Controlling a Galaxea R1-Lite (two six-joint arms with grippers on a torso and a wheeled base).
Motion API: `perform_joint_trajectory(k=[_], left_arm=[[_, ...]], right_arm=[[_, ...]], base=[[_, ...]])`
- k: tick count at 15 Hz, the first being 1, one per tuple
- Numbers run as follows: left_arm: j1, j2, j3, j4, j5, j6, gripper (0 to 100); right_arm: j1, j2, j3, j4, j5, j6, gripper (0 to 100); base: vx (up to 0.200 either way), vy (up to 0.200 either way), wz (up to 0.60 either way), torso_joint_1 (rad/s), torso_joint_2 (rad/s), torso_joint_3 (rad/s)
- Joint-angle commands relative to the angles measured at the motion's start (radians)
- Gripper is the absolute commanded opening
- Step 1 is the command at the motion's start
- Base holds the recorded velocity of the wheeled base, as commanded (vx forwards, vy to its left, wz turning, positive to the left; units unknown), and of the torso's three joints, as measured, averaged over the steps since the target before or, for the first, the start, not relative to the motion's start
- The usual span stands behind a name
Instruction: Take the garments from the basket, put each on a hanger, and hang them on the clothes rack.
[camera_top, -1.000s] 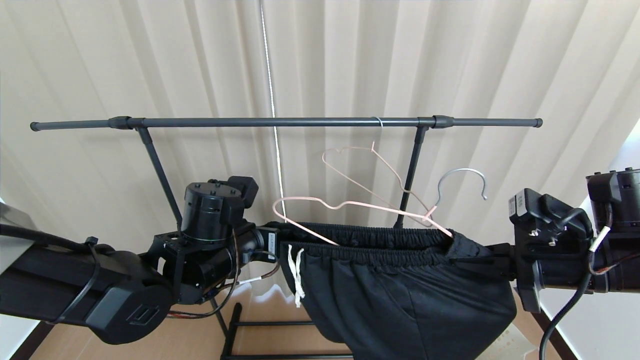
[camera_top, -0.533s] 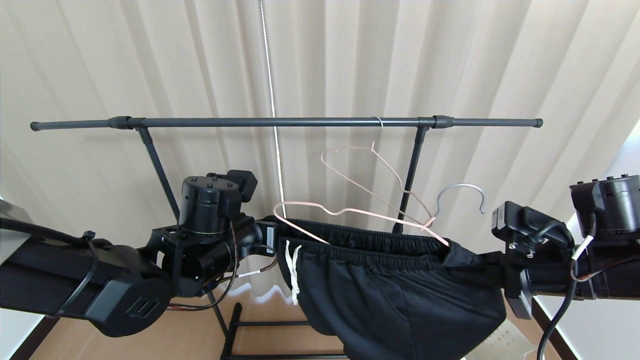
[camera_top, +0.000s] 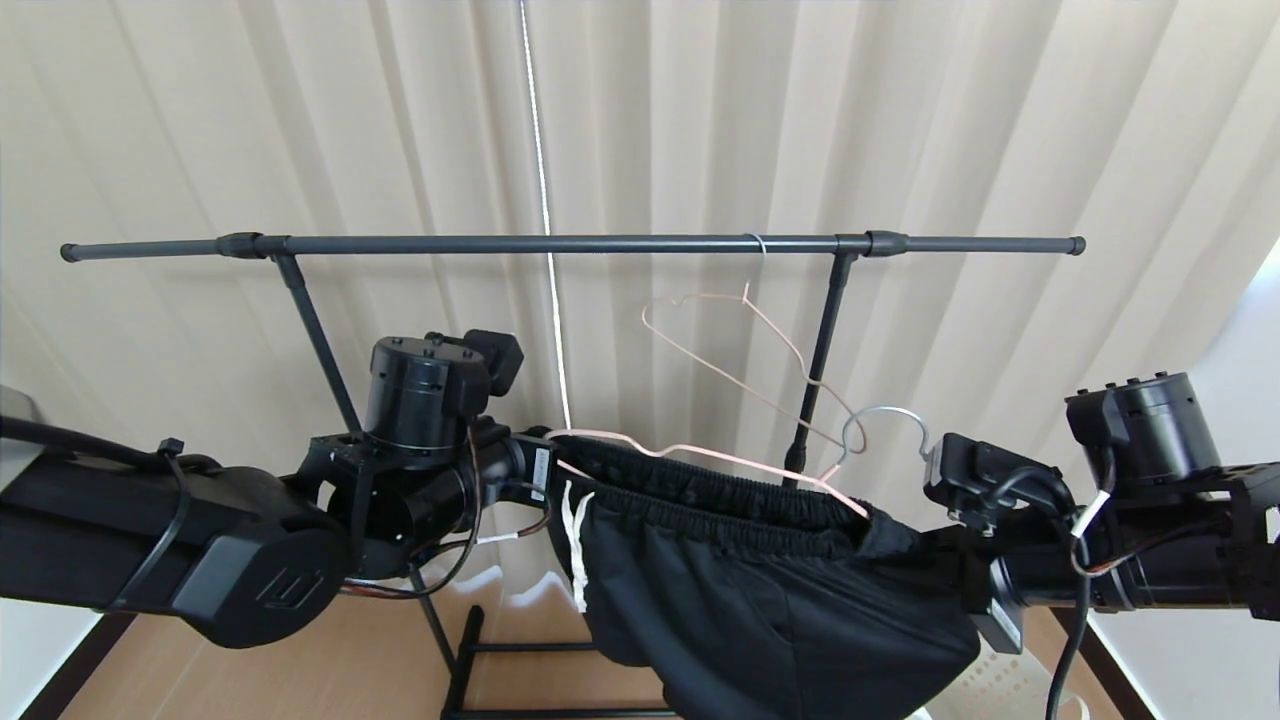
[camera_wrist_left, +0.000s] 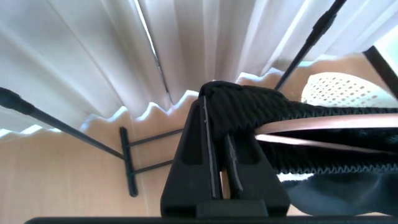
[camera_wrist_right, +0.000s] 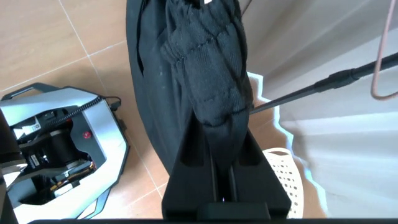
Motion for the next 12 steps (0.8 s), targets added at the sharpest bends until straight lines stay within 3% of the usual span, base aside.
perform_joint_trajectory(k=[1,5,12], left_arm=[[0.0,-0.006,-0.002,-0.002,0.006,0.019,0],[-0.007,-0.014,-0.021,0.034,0.021,0.068,0],[-0.043,-0.066,-0.228,0.414,0.029,0.073,0]], right_arm=[[0.001,0.043,-0.002,0.0,-0.002,-0.001,0],[0.003,0.079,-0.007,-0.001,-0.026,0.0,0],[0.03,0.115,-0.031,-0.003,-0.115,0.002,0]], base=[[0.0,0.0,0.0,0.0,0.0,0.0],[0.0,0.0,0.0,0.0,0.0,0.0],[0.0,0.0,0.0,0.0,0.0,0.0]])
